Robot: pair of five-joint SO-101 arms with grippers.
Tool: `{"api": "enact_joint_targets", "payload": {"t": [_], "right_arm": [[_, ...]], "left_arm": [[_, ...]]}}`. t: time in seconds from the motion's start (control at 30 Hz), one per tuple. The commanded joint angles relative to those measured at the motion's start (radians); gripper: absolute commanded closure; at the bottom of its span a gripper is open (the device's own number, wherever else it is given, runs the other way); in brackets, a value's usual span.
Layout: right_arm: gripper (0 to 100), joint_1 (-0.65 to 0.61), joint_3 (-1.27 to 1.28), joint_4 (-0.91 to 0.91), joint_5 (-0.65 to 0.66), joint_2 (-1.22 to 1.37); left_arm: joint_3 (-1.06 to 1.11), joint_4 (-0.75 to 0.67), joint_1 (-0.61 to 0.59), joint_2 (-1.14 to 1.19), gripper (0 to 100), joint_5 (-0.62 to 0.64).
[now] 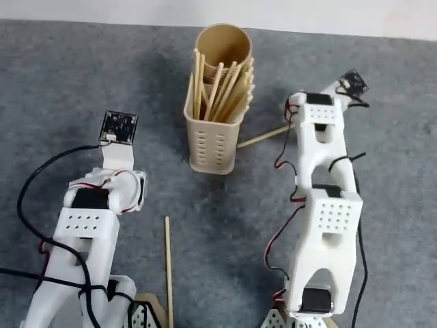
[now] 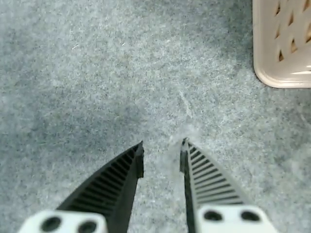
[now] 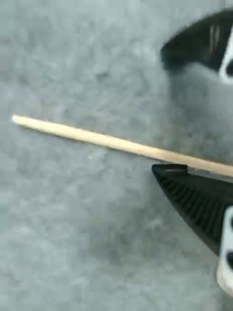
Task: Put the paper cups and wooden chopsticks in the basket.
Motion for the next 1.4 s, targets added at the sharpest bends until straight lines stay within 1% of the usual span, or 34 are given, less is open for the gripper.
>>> {"api": "enact_joint_targets", "payload": {"t": [0.0, 0.43, 0.67, 0.73, 0.8, 0.83, 0.9, 1.0, 1.07, 1.17, 1.27, 1.37], "right_arm": [[86.1, -0.010, -0.113, 0.028, 0.043, 0.062], [86.0, -0.018, -0.461, 0.226, 0.046, 0.246], [86.5, -0.019, -0.516, 0.257, 0.046, 0.354], [88.8, -0.019, -0.516, 0.294, 0.046, 0.355], [95.4, -0.018, -0.518, 0.309, 0.051, 0.355], [99.1, -0.016, -0.518, 0.309, 0.074, 0.355], [99.0, -0.018, -0.518, 0.314, 0.120, 0.355], [99.5, -0.019, -0.527, 0.369, 0.130, 0.354], [99.5, -0.016, -0.576, 0.426, 0.132, 0.352], [99.5, -0.004, -0.716, 0.539, 0.133, 0.338], [99.5, 0.016, -0.949, 0.634, 0.146, 0.303], [99.5, 0.025, -1.254, 0.647, 0.269, 0.245]], "left_arm": [[-0.002, -0.012, -0.001, -0.028, 86, 0.009], [-0.002, -0.011, -0.001, -0.028, 86, 0.009], [-0.002, -0.011, -0.001, -0.028, 86, 0.009], [-0.002, -0.011, -0.001, -0.028, 86, 0.009], [-0.002, -0.011, -0.001, -0.028, 86, 0.009], [-0.002, -0.011, -0.001, -0.028, 86, 0.009], [-0.002, -0.011, -0.001, -0.028, 86, 0.009], [-0.002, -0.011, -0.002, -0.028, 86, 0.009], [-0.002, -0.011, -0.002, -0.028, 86, 0.009], [-0.002, -0.011, -0.002, -0.028, 86, 0.009], [-0.002, -0.011, -0.002, -0.028, 86, 0.009], [-0.002, -0.011, -0.002, -0.028, 86, 0.009]]}}
